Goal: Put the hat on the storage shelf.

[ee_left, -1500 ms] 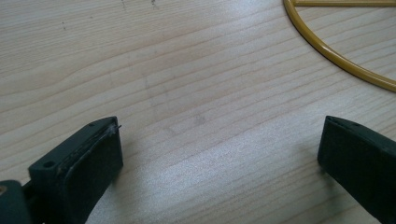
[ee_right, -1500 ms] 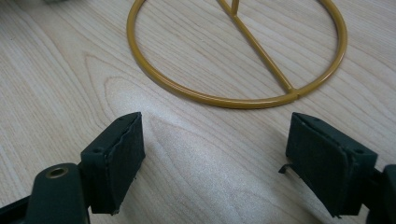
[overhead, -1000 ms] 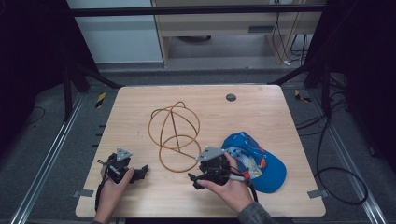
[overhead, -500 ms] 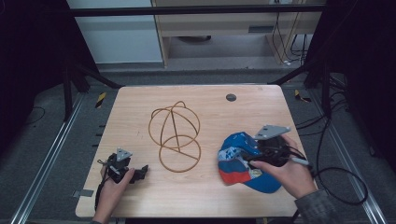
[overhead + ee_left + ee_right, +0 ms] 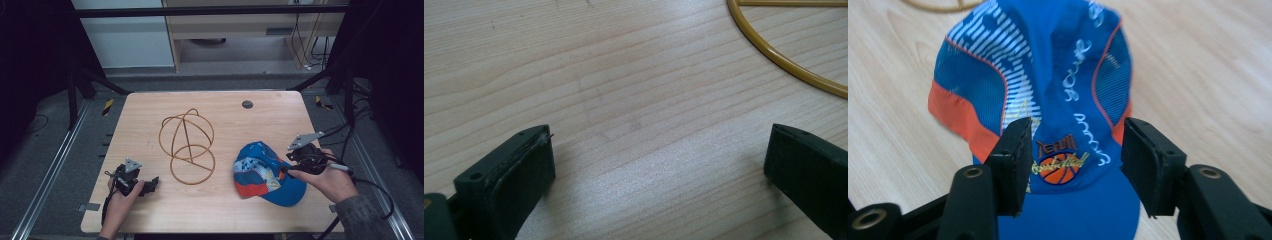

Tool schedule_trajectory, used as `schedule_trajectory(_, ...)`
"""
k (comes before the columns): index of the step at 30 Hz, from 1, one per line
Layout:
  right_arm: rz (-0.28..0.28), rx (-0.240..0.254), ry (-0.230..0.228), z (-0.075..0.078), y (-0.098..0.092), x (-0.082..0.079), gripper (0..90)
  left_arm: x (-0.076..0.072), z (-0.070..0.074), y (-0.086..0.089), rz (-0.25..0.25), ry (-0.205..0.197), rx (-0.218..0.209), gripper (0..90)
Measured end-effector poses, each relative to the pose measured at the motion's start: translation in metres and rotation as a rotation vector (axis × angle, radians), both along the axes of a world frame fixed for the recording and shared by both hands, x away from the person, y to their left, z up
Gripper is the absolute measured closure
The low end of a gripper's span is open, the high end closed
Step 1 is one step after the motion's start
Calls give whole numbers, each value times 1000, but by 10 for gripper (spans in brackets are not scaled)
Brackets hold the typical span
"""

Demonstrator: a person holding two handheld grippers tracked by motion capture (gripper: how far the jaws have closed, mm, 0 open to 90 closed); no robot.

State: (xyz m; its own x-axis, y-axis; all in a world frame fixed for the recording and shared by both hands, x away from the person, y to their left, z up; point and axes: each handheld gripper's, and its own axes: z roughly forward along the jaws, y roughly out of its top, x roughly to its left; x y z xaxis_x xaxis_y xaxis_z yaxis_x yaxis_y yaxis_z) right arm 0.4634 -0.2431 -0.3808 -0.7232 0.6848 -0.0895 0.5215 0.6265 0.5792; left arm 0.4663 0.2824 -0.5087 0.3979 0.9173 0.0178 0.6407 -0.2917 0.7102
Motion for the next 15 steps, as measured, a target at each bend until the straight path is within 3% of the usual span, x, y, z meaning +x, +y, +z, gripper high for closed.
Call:
schedule_trajectory(8,58,-25,100,-9,18,16,596,0,0,0,0,0,0,0)
schedule_trajectory(15,65,-58,142,-12,24,23,646,0,0,0,-1,0,1,0)
